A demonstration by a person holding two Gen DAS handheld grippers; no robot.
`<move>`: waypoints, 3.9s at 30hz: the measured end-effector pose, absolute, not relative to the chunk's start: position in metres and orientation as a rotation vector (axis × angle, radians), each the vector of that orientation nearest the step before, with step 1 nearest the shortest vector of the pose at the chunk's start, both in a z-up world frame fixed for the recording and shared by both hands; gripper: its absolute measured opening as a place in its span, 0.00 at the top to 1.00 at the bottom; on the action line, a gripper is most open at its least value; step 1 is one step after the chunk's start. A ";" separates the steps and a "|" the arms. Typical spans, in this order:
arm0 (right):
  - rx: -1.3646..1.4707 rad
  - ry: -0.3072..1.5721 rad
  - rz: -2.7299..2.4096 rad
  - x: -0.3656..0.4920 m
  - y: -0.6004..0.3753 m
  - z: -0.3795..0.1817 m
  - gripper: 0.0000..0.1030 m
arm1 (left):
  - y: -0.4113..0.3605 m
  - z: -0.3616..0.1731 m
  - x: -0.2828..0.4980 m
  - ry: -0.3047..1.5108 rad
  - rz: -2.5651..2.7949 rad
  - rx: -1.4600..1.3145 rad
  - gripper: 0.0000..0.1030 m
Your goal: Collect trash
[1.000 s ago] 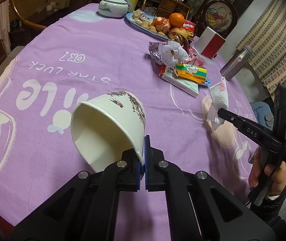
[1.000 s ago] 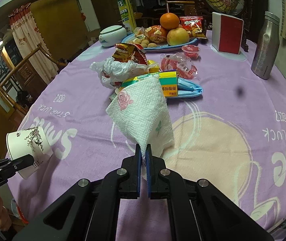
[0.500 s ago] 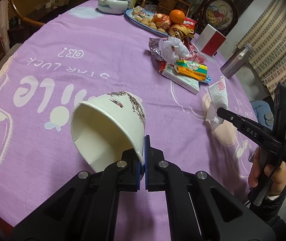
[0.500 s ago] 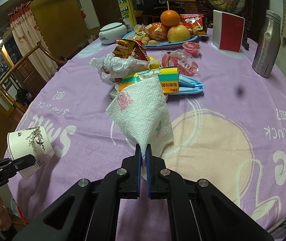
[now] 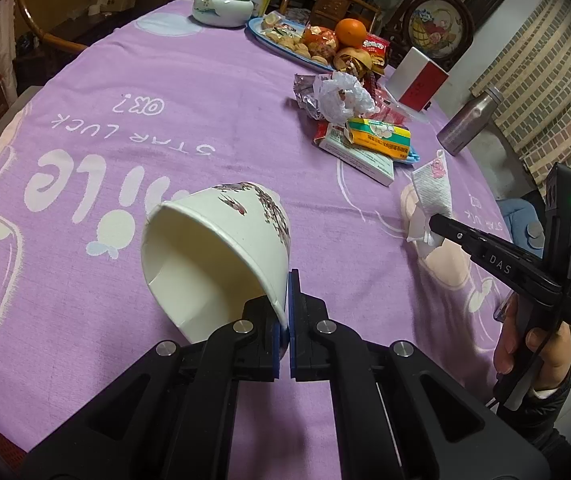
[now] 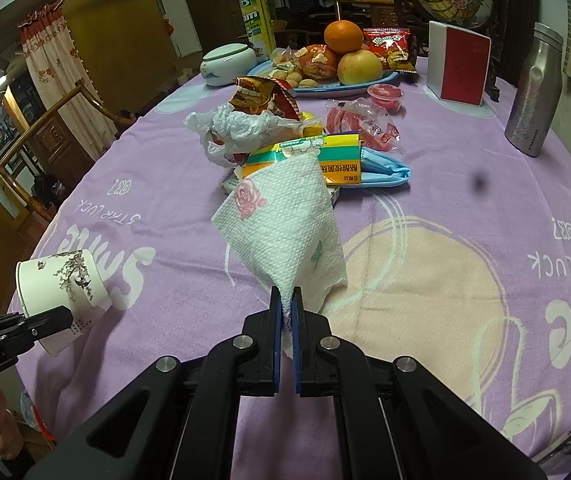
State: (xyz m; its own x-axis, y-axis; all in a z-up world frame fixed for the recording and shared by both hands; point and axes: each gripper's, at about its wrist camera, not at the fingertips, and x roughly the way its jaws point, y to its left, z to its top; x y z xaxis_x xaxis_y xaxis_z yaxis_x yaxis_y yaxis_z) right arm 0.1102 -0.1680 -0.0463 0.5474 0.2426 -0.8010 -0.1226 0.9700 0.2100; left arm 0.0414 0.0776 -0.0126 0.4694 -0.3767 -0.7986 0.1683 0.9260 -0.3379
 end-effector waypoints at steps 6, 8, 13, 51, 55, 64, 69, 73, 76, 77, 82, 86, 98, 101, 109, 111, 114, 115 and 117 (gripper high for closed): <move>0.122 0.964 0.221 0.107 -0.163 -0.043 0.95 | 0.079 -0.009 0.036 1.017 -0.343 -0.233 0.96; 0.121 0.964 0.225 0.106 -0.161 -0.043 0.95 | 0.080 -0.008 0.034 1.016 -0.349 -0.239 0.96; 0.111 0.968 0.240 0.102 -0.154 -0.041 0.95 | 0.084 -0.005 0.029 1.006 -0.352 -0.250 0.96; -0.377 0.976 1.203 -0.091 0.252 -0.016 0.95 | 0.374 -0.057 -0.233 0.957 0.496 -0.538 0.97; -0.440 1.071 1.253 -0.106 0.305 -0.053 0.95 | 0.401 -0.100 -0.239 1.029 0.574 -0.583 0.97; -0.516 1.205 1.261 -0.113 0.386 -0.119 0.95 | 0.445 -0.160 -0.249 1.108 0.688 -0.652 0.97; -0.543 1.267 1.277 -0.114 0.409 -0.145 0.95 | 0.458 -0.180 -0.253 1.134 0.707 -0.704 0.97; -0.564 1.290 1.289 -0.119 0.416 -0.162 0.92 | 0.465 -0.186 -0.252 1.139 0.719 -0.727 0.96; -0.575 1.273 1.303 -0.122 0.419 -0.167 0.90 | 0.468 -0.190 -0.251 1.156 0.728 -0.738 0.91; -0.577 1.273 1.305 -0.122 0.419 -0.168 0.86 | 0.467 -0.189 -0.249 1.159 0.725 -0.739 0.91; -0.560 1.268 1.289 -0.113 0.418 -0.168 0.69 | 0.467 -0.184 -0.249 1.156 0.747 -0.739 0.75; -0.544 1.254 1.282 -0.109 0.407 -0.159 0.67 | 0.464 -0.176 -0.250 1.140 0.769 -0.706 0.70; -0.551 0.997 1.230 -0.107 0.338 -0.077 0.38 | 0.436 -0.114 -0.247 1.029 0.775 -0.581 0.51; -0.521 0.967 1.211 -0.097 0.313 -0.056 0.37 | 0.423 -0.091 -0.241 0.990 0.752 -0.545 0.46; -0.383 0.868 1.087 -0.053 0.220 -0.008 0.25 | 0.381 -0.053 -0.219 0.939 0.695 -0.436 0.35; -0.341 0.844 1.050 -0.040 0.194 0.004 0.23 | 0.370 -0.048 -0.212 0.939 0.676 -0.414 0.34; -0.299 0.805 0.990 -0.026 0.159 0.015 0.16 | 0.347 -0.035 -0.196 0.931 0.647 -0.366 0.31; -0.292 0.797 0.971 -0.024 0.150 0.017 0.14 | 0.341 -0.031 -0.192 0.928 0.638 -0.353 0.30; -0.268 0.787 0.923 -0.013 0.125 0.020 0.11 | 0.326 -0.023 -0.181 0.924 0.614 -0.315 0.26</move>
